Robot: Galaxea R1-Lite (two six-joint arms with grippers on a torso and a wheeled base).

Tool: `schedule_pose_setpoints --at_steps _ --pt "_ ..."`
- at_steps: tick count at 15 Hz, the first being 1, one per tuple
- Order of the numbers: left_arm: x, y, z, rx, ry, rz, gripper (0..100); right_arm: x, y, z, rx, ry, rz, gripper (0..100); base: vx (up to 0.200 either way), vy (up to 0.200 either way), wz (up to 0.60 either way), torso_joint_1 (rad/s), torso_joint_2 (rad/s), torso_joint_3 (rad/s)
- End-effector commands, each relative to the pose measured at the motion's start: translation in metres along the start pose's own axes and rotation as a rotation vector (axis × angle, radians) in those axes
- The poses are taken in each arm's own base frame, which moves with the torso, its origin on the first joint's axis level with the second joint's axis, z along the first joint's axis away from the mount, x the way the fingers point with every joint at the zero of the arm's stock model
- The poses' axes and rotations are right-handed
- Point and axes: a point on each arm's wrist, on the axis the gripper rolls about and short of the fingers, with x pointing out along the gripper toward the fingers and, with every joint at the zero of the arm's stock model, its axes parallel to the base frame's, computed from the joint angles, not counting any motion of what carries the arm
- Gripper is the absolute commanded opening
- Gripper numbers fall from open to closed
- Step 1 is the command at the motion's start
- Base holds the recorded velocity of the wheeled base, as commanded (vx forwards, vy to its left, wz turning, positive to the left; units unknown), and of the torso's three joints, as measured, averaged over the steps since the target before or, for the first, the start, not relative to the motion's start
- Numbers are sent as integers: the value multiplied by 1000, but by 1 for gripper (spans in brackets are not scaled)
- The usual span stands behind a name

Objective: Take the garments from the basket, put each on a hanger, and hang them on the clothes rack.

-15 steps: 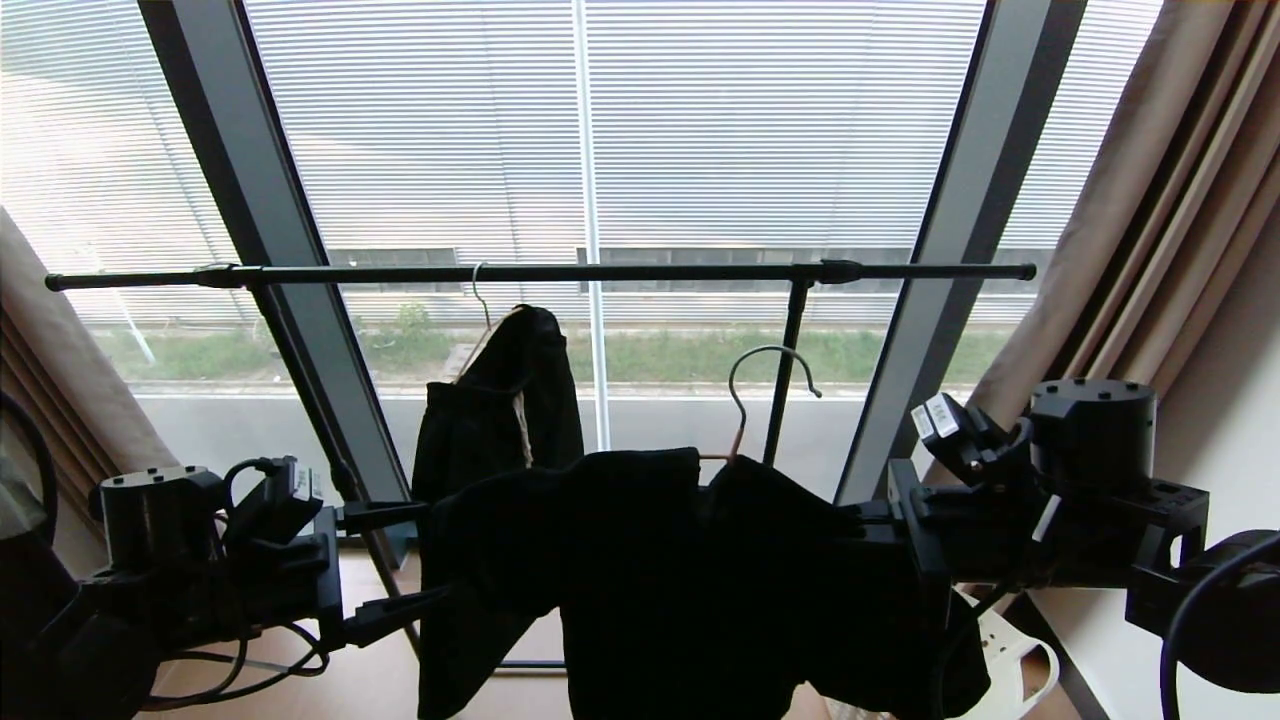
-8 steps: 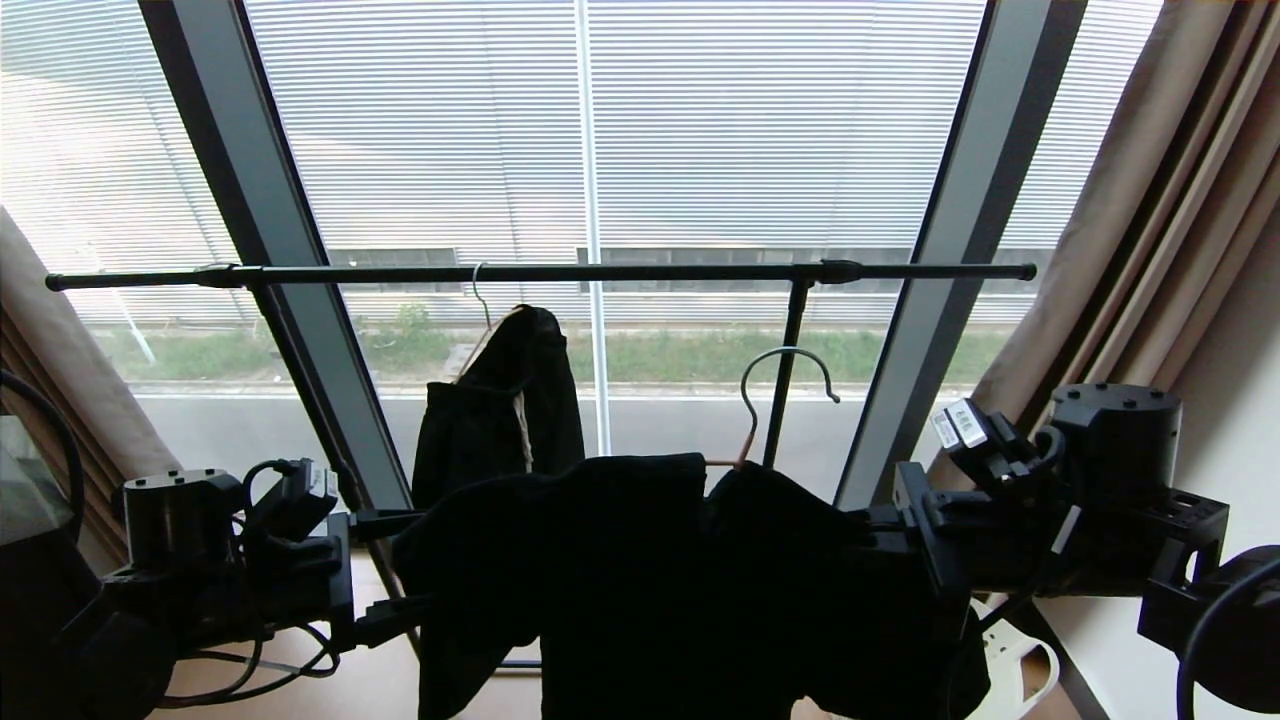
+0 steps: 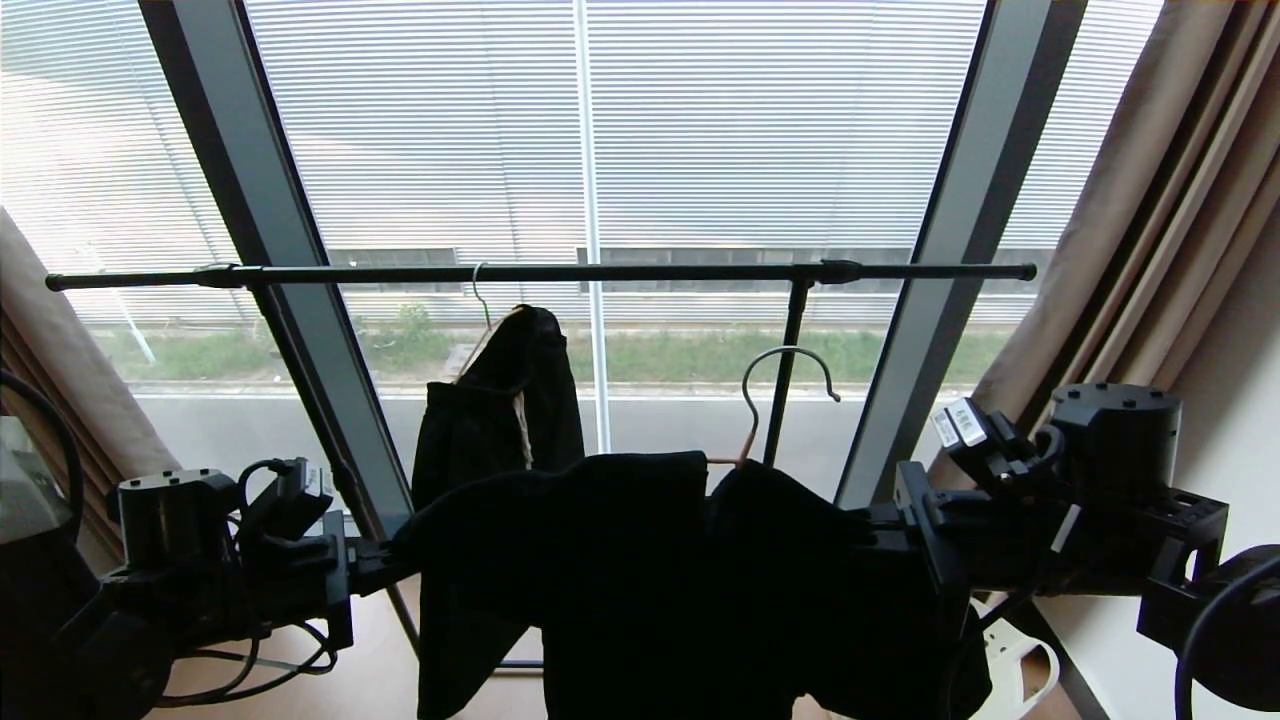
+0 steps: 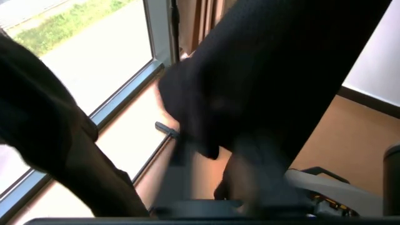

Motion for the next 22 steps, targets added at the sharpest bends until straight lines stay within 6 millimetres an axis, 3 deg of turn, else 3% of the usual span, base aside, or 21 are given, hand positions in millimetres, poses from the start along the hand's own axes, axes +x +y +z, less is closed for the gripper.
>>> schedule_pose_setpoints --at_steps 1,15,22 --pt "-3 5 -6 12 -7 23 0 -3 -3 0 2 -2 -15 0 0 0 0 0 0 0" --pt "-5 3 -14 45 -25 38 0 -37 -32 -4 -21 -61 -97 0 0 0 0 0 0 0" --pt "-4 2 -14 44 -25 36 0 -40 -34 -4 -21 -63 -110 0 0 0 0 0 0 0"
